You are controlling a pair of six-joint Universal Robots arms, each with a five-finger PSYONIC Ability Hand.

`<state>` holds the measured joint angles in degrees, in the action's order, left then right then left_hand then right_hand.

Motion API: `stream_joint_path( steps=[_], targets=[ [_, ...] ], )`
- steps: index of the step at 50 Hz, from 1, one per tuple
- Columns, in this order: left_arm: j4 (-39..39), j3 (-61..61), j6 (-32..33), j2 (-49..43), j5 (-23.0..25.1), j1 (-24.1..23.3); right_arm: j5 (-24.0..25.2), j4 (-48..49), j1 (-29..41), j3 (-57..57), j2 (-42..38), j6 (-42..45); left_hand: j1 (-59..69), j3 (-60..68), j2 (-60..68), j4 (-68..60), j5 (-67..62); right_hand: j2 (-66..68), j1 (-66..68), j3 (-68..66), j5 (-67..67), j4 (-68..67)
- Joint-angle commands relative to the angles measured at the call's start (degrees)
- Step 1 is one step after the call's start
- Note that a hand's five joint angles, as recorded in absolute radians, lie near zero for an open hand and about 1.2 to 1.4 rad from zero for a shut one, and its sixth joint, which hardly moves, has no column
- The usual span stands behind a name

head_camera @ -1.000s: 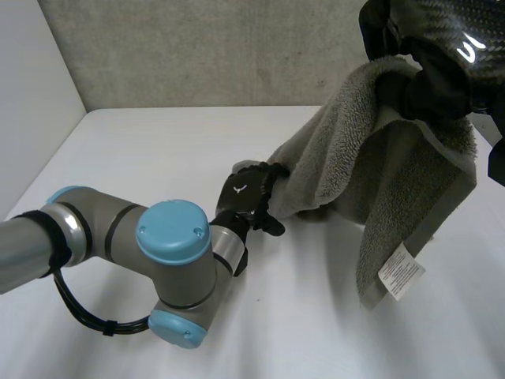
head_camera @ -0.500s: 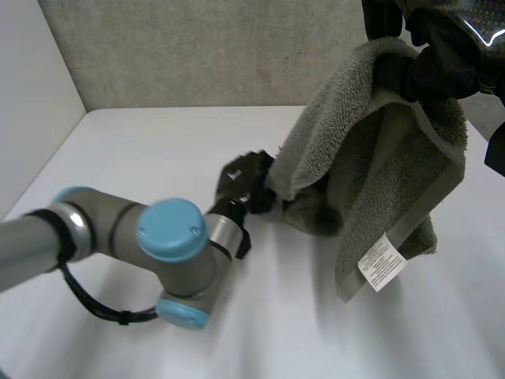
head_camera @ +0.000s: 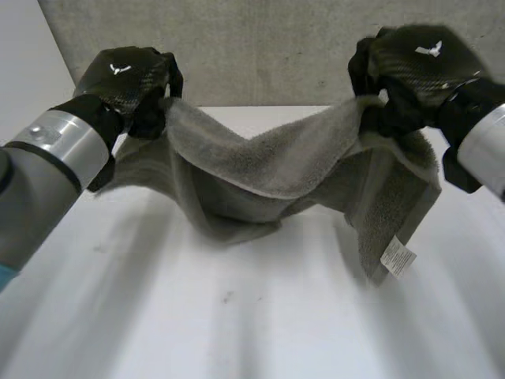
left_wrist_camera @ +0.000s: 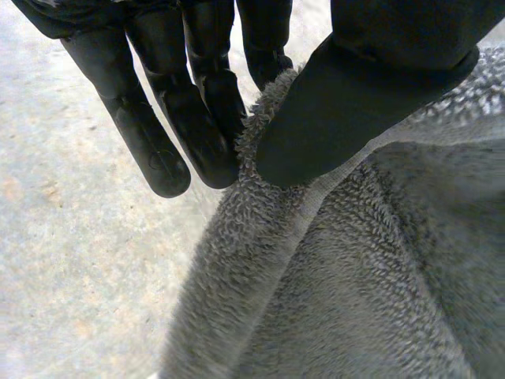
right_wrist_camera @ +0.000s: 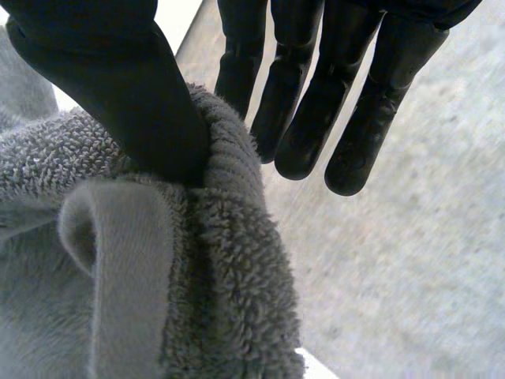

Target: Fold the towel.

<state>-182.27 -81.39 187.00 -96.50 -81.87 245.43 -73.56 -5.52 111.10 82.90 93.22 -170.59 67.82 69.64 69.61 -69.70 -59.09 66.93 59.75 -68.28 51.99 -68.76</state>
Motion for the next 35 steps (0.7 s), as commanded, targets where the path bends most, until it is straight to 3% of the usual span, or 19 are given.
stream_joint_path(
  steps=[1, 12, 18, 20, 23, 25, 30, 35],
  targets=[
    [7.4, -2.4, 19.8, -1.6, -0.9, -0.7, 1.3, -0.9, -1.3, -1.5, -10.3, 4.4, 12.2, 10.4, 10.4, -10.3, -10.9, 13.1, 20.2, -11.7, 18.0, -11.2],
    [4.7, -3.2, 19.7, -17.9, -1.2, -1.3, 0.3, -0.4, -1.5, -3.5, -27.1, 7.9, 12.2, 10.4, 10.4, -10.3, -10.9, 13.1, 20.2, -11.7, 18.0, -11.2],
    [-3.7, -2.3, 15.2, -25.9, -1.3, -2.0, -1.0, 0.0, -1.8, -5.1, -33.2, 8.8, 12.2, 10.4, 10.4, -10.3, -10.9, 13.1, 20.2, -11.7, 18.0, -11.2],
    [-6.9, -1.9, 14.2, -27.0, -1.4, -2.0, -1.4, 0.4, -1.9, -5.1, -33.6, 8.8, -0.5, -2.3, -2.3, 2.4, 1.8, 13.1, 20.2, -11.7, 18.0, -11.2],
    [-8.1, -1.8, 14.1, -27.2, -1.4, -1.9, -1.8, 2.3, -2.2, -4.5, -33.6, 8.7, -7.1, -9.0, -8.9, 9.0, 8.4, 13.1, 20.2, -11.7, 18.0, -11.2],
    [-8.6, -2.1, 14.0, -26.7, -1.6, -1.8, -1.9, 3.0, -2.7, -4.1, -33.4, 8.7, -29.7, -31.6, -31.5, 31.6, 31.0, 13.1, 20.2, -11.7, 18.0, -11.2],
    [-8.0, -3.9, 13.9, -23.4, -1.6, -1.8, -1.9, 3.3, -3.1, -3.9, -33.4, 8.7, -43.6, -45.4, -45.4, 45.5, 44.9, 13.1, 20.2, -11.7, 18.0, -11.2],
    [-5.2, -8.4, 13.8, -17.1, -1.7, -2.0, -1.9, 3.6, -3.3, -3.4, -33.4, 8.7, -47.8, -49.7, -49.6, 49.7, 49.1, 13.1, 20.2, -11.7, 18.0, -11.2]
  ],
)
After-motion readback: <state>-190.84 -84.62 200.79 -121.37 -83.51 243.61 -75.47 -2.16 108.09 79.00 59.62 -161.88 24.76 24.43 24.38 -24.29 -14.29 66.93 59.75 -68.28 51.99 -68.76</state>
